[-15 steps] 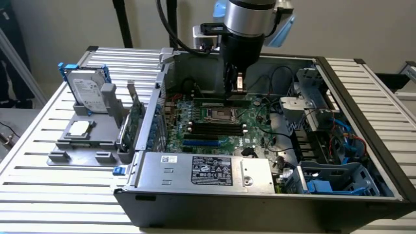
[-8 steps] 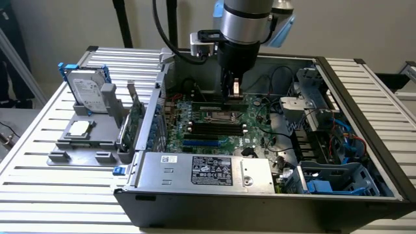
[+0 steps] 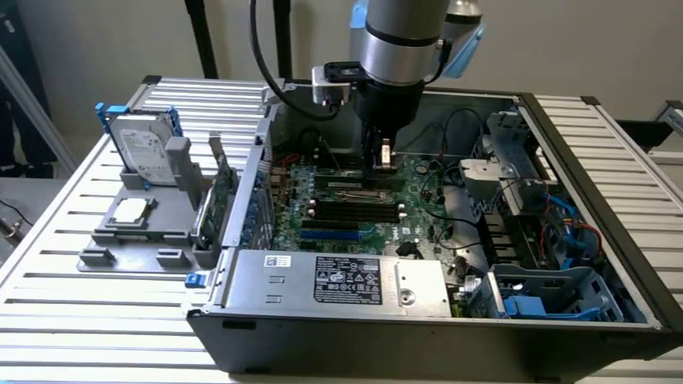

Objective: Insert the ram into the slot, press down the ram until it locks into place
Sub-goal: 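Insert the ram into the slot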

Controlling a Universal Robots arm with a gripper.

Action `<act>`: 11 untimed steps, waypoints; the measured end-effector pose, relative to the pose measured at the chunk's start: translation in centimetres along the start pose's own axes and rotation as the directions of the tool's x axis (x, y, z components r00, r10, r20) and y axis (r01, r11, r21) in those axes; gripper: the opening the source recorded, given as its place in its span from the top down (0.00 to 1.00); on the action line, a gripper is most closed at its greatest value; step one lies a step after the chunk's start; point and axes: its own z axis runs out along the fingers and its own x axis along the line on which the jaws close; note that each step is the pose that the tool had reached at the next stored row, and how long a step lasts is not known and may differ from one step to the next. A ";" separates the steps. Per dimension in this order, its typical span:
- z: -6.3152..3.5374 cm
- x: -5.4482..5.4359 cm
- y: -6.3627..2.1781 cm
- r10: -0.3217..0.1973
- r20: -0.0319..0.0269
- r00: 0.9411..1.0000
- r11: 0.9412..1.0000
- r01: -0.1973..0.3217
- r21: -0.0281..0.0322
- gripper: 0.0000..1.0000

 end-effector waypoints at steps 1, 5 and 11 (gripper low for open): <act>0.19 0.0 -0.01 0.000 0.000 1.000 1.000 0.000 0.000 0.87; 0.91 0.0 -0.04 0.001 0.000 1.000 1.000 -0.001 0.000 0.87; 2.00 0.0 -0.14 0.008 0.000 1.000 1.000 -0.008 0.000 0.87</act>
